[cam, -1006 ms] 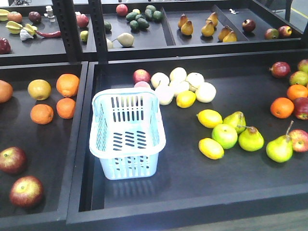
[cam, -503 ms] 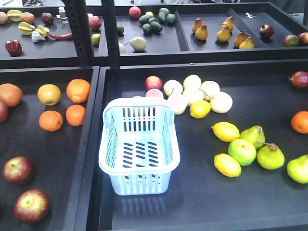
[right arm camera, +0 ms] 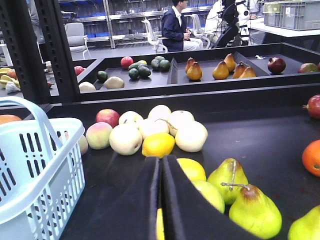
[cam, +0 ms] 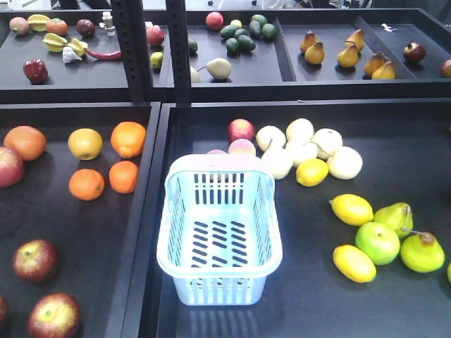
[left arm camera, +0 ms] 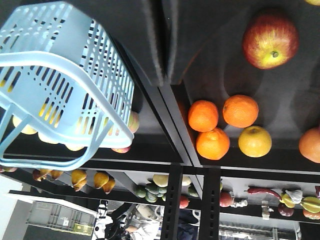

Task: Pick three apples into basket with both arms
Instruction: 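Approach the table and stop in front of the light-blue basket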

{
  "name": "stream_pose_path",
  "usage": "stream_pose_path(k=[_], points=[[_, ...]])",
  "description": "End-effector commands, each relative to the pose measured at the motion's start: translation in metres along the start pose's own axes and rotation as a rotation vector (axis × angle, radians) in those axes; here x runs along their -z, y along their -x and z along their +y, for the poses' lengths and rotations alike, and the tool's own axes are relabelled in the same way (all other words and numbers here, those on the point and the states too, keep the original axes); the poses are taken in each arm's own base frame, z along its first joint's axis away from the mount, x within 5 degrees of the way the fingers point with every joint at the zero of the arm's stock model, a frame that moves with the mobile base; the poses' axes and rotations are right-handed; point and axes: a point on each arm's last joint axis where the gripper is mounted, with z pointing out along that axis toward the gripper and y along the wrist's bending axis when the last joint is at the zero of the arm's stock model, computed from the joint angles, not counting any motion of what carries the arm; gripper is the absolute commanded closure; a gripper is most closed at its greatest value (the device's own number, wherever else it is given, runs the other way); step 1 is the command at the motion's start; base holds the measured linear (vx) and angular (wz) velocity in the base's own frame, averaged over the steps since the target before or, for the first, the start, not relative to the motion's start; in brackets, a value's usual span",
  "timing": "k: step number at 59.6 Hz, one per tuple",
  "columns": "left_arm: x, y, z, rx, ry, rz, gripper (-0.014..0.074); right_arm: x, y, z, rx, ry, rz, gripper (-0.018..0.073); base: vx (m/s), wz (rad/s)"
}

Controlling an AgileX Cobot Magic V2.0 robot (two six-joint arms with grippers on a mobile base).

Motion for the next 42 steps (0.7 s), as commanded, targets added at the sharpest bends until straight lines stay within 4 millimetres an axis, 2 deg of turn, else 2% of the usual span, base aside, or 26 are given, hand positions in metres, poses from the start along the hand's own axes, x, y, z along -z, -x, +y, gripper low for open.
stream_pose_path(k=[1, 42], points=[[0.0034, 0.0159, -0.0014, 0.010, -0.006, -0.116, 0.0602, 0.0005, 0.0032, 0.0005, 0.019, 0.003, -0.072, 0.0564, 0.06, 0.05], [0.0034, 0.0159, -0.0014, 0.010, -0.006, -0.116, 0.0602, 0.0005, 0.0032, 0.0005, 0.019, 0.003, -0.072, 0.0564, 0.04, 0.03]])
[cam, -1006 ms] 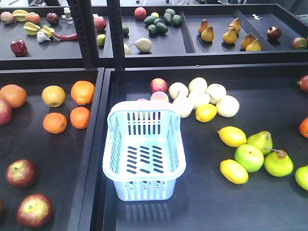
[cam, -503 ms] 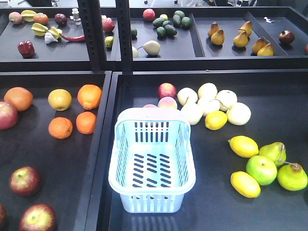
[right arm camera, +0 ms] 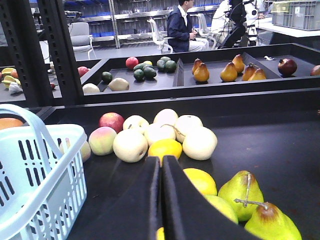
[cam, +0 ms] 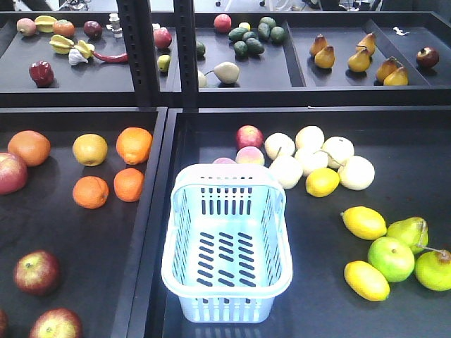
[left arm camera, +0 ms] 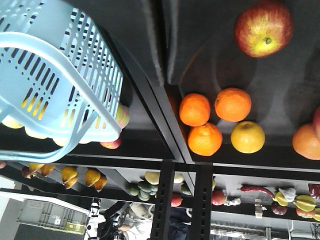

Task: Pick three apples into basket with both arms
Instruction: 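Approach the table and stop in front of the light-blue basket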

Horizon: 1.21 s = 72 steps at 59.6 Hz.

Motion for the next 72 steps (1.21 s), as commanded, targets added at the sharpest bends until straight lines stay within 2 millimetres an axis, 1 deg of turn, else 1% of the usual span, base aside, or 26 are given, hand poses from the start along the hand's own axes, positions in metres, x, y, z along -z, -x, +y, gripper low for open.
stream_pose_path(k=[1, 66, 72], points=[[0.0034, 0.0159, -0.0014, 0.010, -0.006, -0.116, 0.0602, 0.0005, 0.0032, 0.0005, 0.019, 0.003, -0.072, 0.0564, 0.03, 0.01], [0.0035, 0.0167, -0.0013, 0.009, -0.005, -0.124, 0.0602, 0.0005, 0.0032, 0.0005, 0.019, 0.003, -0.072, 0.0564, 0.00, 0.00], [0.0036, 0.0169, -0.0016, 0.032, -0.009, -0.126, 0.0602, 0.0005, 0.0032, 0.0005, 0.019, 0.003, -0.072, 0.0564, 0.00, 0.00]])
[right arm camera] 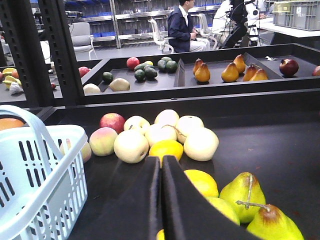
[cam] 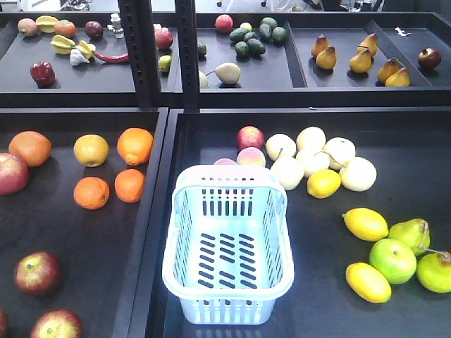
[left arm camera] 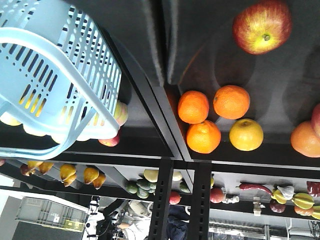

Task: Pick three apples into basket with both arms
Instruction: 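Approach the table and stop in front of the light-blue basket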

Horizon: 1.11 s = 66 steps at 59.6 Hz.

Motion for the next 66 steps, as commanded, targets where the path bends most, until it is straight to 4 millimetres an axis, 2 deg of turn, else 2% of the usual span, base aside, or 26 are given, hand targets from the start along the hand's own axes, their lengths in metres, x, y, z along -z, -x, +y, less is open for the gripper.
stream_pose_path(k=[1, 15, 26, 37, 43, 55, 60, 66], points=[[0.003, 0.017, -0.002, 0.035, -0.010, -0.122, 0.0602, 0.000, 0.003, 0.000, 0.019, 0.003, -0.072, 0.0564, 0.00, 0.00], [0.004, 0.023, -0.001, 0.140, -0.016, -0.191, 0.0602, 0.000, 0.003, 0.000, 0.019, 0.003, -0.072, 0.0564, 0.00, 0.00], [0.006, 0.028, 0.000, 0.407, -0.042, -0.254, 0.0602, 0.000, 0.003, 0.000, 0.019, 0.003, -0.072, 0.0564, 0.00, 0.00], [0.010, 0.042, 0.000, 0.424, -0.048, -0.350, 0.0602, 0.000, 0.003, 0.000, 0.019, 0.003, -0.072, 0.0564, 0.00, 0.00], [0.019, 0.065, -0.004, 0.414, -0.074, -0.422, 0.0602, 0.000, 0.003, 0.000, 0.019, 0.003, -0.072, 0.0564, 0.00, 0.00], [0.043, 0.134, -0.019, 0.246, -0.099, -0.553, 0.0602, 0.000, 0.003, 0.000, 0.019, 0.003, -0.072, 0.0564, 0.00, 0.00], [0.040, 0.158, -0.024, 0.179, -0.088, -0.521, 0.0602, 0.000, 0.003, 0.000, 0.019, 0.003, -0.072, 0.0564, 0.00, 0.00], [0.024, 0.183, -0.029, 0.079, -0.057, -0.460, 0.0602, 0.000, 0.003, 0.000, 0.019, 0.003, -0.072, 0.0564, 0.00, 0.00]])
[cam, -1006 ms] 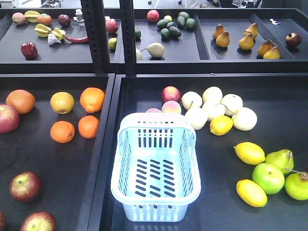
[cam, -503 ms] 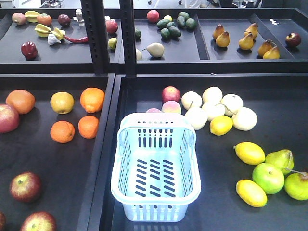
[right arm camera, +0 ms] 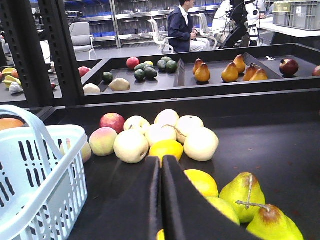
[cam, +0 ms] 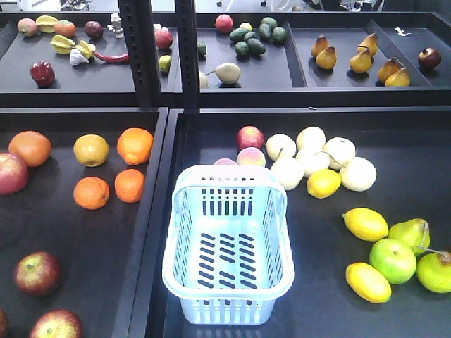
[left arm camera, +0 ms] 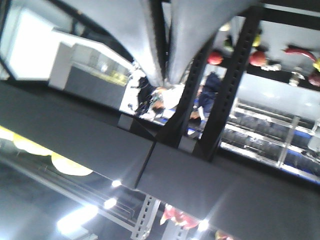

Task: Pick three apples into basket with both arms
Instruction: 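Approach the table and stop in front of the light-blue basket, then reach the left gripper down to the basket handle and close on it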

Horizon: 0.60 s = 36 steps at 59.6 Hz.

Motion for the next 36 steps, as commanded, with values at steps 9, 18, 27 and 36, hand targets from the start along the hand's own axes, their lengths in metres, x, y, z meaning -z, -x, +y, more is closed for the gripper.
stream_pose_path(k=[9, 18, 27, 36], points=[[-0.072, 0.032, -0.014, -0.150, 0.019, 0.145, 0.0602, 0.000, 0.003, 0.000, 0.019, 0.003, -0.072, 0.0564, 0.00, 0.00], [-0.123, 0.029, -0.027, -0.145, -0.031, 0.334, 0.0602, 0.000, 0.003, 0.000, 0.019, 0.003, -0.072, 0.0564, 0.00, 0.00], [-0.171, 0.012, -0.052, -0.224, -0.180, 0.472, 0.0602, 0.000, 0.003, 0.000, 0.019, 0.003, -0.072, 0.0564, 0.00, 0.00], [-0.208, -0.009, -0.084, -0.356, -0.403, 0.595, 0.0602, 0.000, 0.003, 0.000, 0.019, 0.003, -0.072, 0.0564, 0.00, 0.00]])
